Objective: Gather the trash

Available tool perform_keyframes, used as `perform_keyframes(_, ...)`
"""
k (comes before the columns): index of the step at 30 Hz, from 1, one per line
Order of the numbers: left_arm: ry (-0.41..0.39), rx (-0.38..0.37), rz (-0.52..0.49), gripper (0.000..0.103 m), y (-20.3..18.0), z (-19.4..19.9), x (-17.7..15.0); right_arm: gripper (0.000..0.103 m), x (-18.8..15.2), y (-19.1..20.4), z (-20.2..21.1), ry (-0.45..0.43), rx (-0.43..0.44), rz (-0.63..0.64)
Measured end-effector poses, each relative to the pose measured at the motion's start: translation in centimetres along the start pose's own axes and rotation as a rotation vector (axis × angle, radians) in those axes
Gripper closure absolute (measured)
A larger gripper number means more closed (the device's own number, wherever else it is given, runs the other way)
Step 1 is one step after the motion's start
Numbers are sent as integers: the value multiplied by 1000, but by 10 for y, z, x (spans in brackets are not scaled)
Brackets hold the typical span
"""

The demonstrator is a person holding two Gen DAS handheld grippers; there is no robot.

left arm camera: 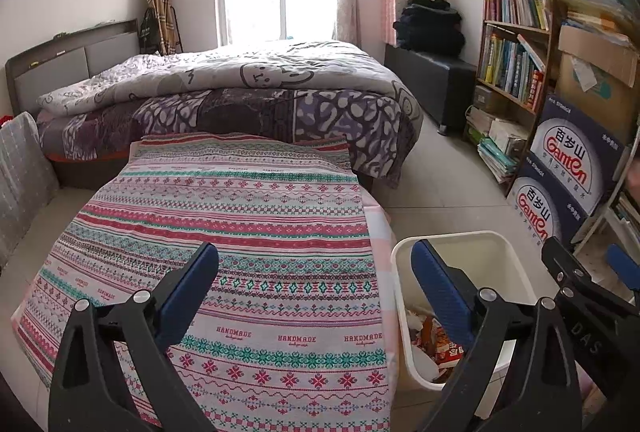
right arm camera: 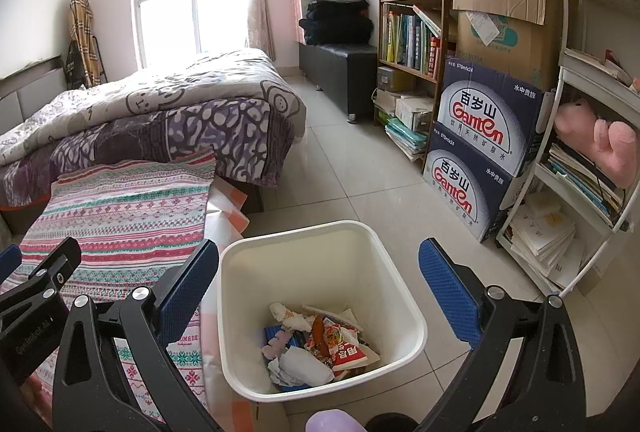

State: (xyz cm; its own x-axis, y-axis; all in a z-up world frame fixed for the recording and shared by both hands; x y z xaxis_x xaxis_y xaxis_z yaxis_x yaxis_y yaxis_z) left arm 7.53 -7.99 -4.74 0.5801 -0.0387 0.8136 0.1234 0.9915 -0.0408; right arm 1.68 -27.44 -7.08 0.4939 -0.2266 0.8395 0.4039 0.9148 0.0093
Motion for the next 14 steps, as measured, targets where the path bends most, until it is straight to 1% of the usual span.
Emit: perform_keyframes(14,18,12,10,9,0,-2,-1,7,1,-3,0,5,-1,-5)
Point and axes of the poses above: each gripper's, at about its wrist camera, not at the fingertips, and z roughly against the way its jaws point, y to its left, x to its top, the point moved 6 cm from there along -z, roughly the way its jaws point, and after that the axes turned 3 degrees about z, right-handed, at the moved point
